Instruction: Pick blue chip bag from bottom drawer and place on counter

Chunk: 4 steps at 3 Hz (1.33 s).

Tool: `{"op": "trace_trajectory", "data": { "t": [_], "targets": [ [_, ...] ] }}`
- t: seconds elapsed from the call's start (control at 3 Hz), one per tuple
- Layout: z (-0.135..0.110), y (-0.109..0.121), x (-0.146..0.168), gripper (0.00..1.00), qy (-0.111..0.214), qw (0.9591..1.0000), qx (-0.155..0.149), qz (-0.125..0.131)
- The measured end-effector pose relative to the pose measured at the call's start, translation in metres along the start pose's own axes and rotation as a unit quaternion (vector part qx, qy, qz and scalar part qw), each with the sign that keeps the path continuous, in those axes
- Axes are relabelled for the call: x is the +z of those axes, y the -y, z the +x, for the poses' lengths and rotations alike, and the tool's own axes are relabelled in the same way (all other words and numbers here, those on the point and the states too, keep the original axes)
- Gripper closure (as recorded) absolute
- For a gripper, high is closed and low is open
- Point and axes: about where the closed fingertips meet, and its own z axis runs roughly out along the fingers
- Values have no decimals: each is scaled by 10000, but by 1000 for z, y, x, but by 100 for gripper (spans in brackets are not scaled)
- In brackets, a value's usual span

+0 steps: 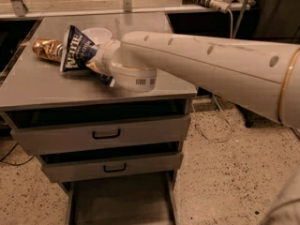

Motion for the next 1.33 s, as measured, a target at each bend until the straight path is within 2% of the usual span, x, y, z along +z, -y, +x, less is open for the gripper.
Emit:
{"op": "trace_trajectory", "data": {
  "t": [1.0,1.33],
  "targets": [
    [0,0,0,12,0,10000,0,0],
    [0,0,0,0,1,10000,0,0]
  ]
}}
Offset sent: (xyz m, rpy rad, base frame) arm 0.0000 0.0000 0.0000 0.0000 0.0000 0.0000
